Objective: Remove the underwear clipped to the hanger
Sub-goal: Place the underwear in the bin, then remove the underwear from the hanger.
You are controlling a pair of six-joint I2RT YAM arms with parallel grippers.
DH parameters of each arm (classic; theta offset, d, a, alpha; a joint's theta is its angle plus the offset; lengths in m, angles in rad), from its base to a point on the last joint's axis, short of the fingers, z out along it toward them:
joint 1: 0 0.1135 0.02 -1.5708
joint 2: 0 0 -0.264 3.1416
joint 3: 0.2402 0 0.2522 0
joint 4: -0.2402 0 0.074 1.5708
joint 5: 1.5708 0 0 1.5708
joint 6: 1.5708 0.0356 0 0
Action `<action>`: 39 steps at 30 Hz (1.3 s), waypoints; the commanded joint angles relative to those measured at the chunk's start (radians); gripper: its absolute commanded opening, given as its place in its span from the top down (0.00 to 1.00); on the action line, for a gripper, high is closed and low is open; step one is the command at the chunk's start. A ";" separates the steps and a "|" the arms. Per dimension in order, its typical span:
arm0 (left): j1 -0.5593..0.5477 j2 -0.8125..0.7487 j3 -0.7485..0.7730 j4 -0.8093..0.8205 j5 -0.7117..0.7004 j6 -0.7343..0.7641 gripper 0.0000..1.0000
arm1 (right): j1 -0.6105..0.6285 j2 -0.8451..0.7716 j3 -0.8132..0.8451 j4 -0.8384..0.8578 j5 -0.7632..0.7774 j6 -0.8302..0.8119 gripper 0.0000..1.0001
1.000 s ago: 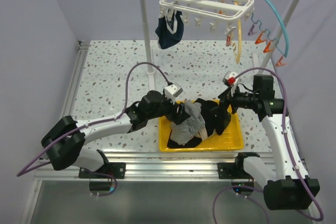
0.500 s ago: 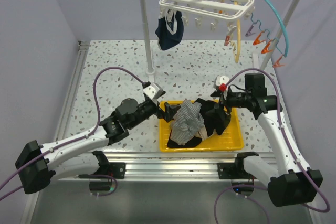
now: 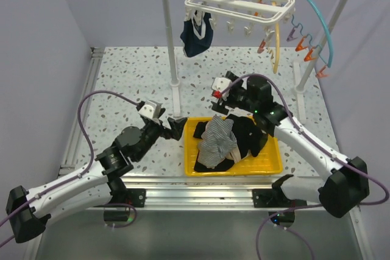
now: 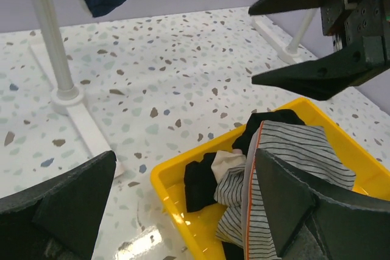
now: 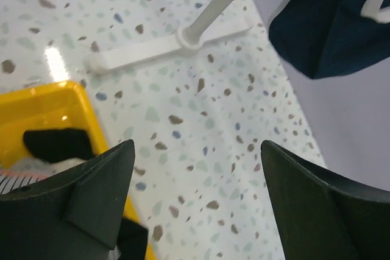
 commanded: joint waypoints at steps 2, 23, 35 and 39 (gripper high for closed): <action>-0.001 -0.066 -0.039 -0.079 -0.131 -0.095 0.00 | 0.113 0.147 0.029 0.422 0.306 -0.018 0.11; -0.001 -0.385 -0.125 -0.325 -0.272 -0.214 0.00 | 0.177 0.865 0.599 0.626 0.797 0.209 0.04; -0.001 -0.392 -0.019 -0.504 -0.286 -0.268 0.00 | 0.107 1.145 0.943 0.585 0.880 0.362 0.28; -0.001 -0.448 -0.025 -0.532 -0.288 -0.302 0.00 | 0.082 1.160 0.968 0.573 0.849 0.385 0.90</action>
